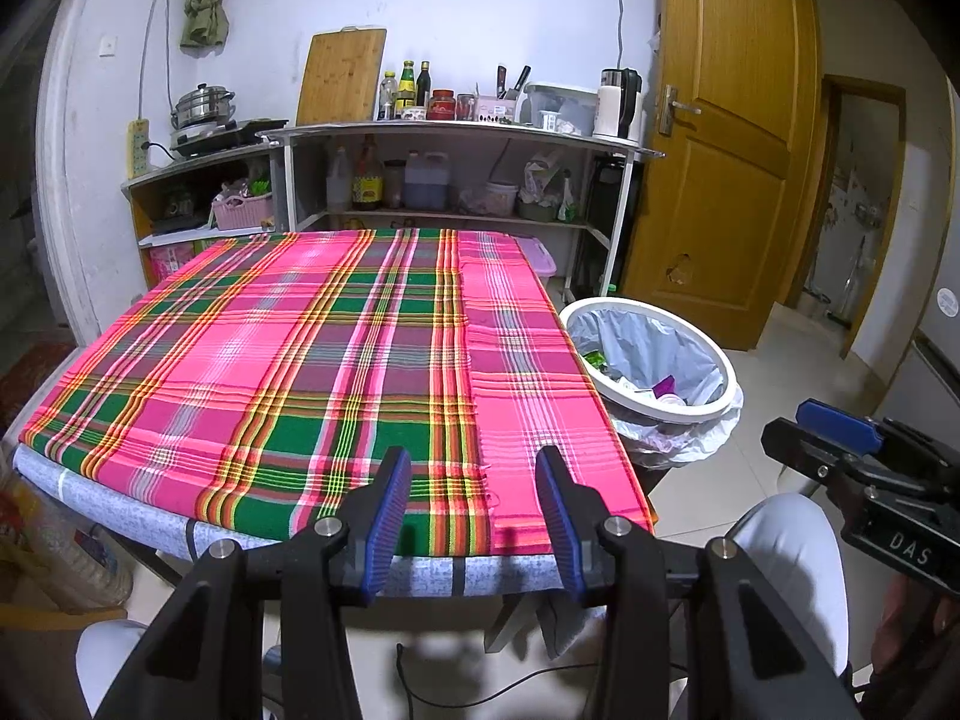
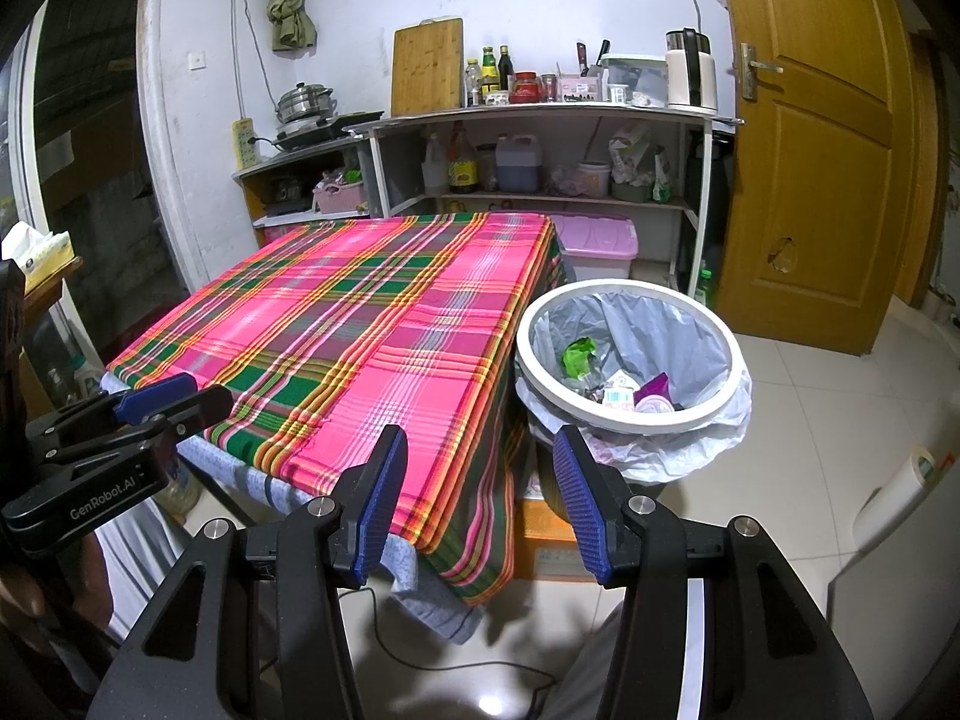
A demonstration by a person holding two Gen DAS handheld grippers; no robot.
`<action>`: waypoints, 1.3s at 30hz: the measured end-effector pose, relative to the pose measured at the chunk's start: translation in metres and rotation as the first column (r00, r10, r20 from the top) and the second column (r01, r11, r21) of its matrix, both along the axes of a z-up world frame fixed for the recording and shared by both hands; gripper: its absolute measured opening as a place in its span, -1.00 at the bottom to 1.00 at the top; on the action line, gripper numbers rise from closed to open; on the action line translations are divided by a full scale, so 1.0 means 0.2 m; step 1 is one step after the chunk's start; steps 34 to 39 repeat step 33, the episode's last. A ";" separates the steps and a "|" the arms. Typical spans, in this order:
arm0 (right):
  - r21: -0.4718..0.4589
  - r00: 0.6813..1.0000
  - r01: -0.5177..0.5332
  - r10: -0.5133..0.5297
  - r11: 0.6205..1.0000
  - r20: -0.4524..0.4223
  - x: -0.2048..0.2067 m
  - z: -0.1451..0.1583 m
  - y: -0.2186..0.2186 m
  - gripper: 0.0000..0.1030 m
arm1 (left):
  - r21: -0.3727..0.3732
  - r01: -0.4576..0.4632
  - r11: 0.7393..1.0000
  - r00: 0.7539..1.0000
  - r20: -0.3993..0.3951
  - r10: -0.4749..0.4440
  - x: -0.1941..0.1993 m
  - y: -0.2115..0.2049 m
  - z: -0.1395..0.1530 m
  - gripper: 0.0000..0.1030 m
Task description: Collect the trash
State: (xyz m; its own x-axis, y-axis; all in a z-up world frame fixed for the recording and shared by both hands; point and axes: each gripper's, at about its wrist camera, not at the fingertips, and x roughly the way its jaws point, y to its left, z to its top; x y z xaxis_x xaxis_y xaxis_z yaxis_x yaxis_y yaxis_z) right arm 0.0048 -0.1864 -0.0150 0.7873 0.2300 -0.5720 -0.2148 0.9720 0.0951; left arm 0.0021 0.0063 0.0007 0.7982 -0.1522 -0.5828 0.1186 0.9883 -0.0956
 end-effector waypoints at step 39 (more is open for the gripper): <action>-0.005 1.000 -0.007 0.007 1.000 -0.010 0.01 -0.03 -0.02 0.00 | 0.028 -0.012 1.000 1.000 -0.004 0.012 0.00 -0.04 -0.02 -0.16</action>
